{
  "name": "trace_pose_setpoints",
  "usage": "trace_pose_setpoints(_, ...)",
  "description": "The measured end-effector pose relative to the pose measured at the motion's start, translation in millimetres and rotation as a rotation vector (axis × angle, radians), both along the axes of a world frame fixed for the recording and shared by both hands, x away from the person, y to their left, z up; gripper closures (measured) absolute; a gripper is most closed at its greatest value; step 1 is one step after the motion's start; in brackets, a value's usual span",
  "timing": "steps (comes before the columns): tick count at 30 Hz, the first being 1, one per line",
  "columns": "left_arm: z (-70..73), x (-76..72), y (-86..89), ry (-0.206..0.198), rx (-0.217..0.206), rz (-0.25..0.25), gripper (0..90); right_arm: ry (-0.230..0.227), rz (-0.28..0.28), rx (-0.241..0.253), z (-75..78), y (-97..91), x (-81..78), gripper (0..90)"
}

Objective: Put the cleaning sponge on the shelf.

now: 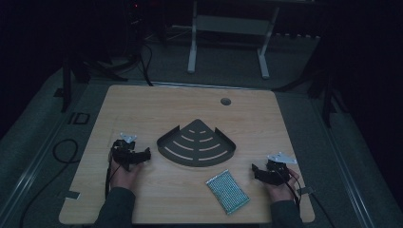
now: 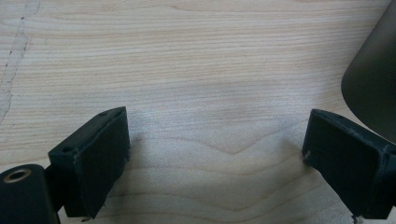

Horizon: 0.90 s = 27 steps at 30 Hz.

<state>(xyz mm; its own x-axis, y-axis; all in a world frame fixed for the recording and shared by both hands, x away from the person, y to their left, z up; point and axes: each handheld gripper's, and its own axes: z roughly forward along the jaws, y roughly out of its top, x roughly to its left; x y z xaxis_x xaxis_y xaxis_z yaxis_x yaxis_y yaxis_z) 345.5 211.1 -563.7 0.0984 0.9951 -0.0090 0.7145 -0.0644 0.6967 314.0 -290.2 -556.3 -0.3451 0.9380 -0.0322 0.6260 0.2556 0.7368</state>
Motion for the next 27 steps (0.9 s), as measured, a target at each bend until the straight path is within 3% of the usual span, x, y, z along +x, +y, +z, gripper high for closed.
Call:
trace_pose_setpoints(4,0.0,0.0,-0.1,0.0,0.0,0.0,7.9,-0.062,0.037,-0.082,12.4,9.5,-9.5,31.7)
trace_pose_setpoints(11,0.0,0.0,-0.1,0.0,0.0,0.0,7.9,-0.11,0.091,-0.092,34.8,17.8,-22.5,40.4)
trace_pose_setpoints(16,0.0,0.1,-0.1,0.0,-0.001,0.0,7.9,-0.058,0.113,-0.058,45.7,20.3,-30.5,51.5)
trace_pose_setpoints(19,0.0,0.0,-0.1,0.001,0.0,0.0,7.9,-0.024,0.136,-0.043,52.8,23.2,-35.6,65.2)
trace_pose_setpoints(25,0.0,0.0,-0.1,0.0,0.0,0.0,7.9,0.035,0.235,-0.052,60.6,37.2,-43.9,87.4)
trace_pose_setpoints(27,0.0,0.0,-0.1,0.001,0.0,0.0,7.9,0.046,0.261,-0.059,60.8,43.9,-46.5,89.6)
